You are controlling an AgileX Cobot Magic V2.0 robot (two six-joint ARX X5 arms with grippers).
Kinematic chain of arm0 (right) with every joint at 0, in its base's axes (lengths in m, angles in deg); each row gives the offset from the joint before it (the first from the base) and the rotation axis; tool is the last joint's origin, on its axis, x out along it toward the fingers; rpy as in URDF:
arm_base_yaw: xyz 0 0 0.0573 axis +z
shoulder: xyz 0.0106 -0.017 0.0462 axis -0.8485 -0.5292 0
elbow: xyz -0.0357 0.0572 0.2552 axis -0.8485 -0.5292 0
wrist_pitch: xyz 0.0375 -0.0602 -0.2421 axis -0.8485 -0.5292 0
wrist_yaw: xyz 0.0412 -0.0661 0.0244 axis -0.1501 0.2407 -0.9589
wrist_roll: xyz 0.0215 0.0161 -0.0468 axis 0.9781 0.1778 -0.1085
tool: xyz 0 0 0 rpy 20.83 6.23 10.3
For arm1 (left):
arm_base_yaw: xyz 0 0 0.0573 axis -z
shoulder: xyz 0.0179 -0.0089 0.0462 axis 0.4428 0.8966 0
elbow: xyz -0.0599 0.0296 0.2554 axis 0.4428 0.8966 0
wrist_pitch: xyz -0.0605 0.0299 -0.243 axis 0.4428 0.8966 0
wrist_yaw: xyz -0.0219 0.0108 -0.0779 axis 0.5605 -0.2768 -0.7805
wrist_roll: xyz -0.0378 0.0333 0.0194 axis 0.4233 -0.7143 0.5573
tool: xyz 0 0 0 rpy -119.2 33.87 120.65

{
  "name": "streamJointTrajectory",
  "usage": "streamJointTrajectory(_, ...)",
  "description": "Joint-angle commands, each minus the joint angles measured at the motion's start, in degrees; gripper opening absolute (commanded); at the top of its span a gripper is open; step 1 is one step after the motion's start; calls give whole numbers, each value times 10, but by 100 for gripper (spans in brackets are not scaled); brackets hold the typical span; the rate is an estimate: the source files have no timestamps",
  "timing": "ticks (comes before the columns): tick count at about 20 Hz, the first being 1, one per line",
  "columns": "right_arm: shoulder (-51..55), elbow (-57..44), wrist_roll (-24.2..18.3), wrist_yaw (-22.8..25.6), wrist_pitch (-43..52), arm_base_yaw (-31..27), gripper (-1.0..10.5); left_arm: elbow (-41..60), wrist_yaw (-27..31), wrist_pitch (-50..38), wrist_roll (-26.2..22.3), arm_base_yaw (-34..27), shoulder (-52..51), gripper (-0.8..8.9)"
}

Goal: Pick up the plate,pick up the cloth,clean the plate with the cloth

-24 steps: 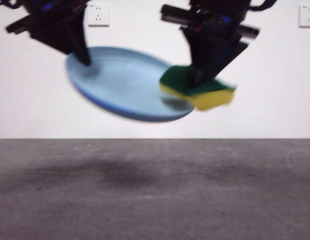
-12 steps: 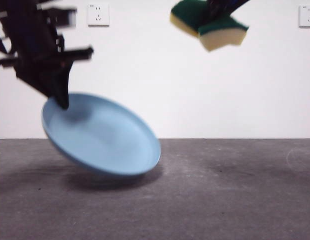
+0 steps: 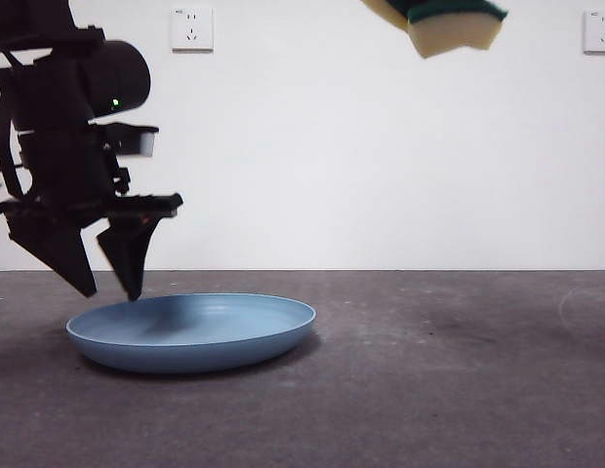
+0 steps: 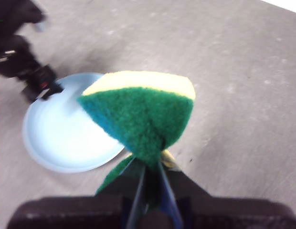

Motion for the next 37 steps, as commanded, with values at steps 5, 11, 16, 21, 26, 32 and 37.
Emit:
streamJointTrajectory(5,-102,-5,39,-39,12,-54,-17,3,-30,-2,11,20,-134,475)
streamJointTrajectory(11,-258,-5,40,-49,50,-87,-16,3,-59,1,29,42,-309,471)
streamJointTrajectory(16,-340,-5,42,-99,57,-109,12,3,-58,37,31,46,-409,471)
streamJointTrajectory(21,-358,-5,43,-152,48,-130,400,3,-57,82,31,46,-434,471)
streamJointTrajectory(26,-356,-5,43,-149,26,-141,567,3,-57,95,31,46,-434,471)
streamJointTrajectory(32,-274,-4,49,-150,-1,-141,496,3,-55,92,25,46,-433,465)
streamJointTrajectory(37,-148,-4,37,-150,-35,-141,-14,3,-36,115,-9,46,-433,-16)
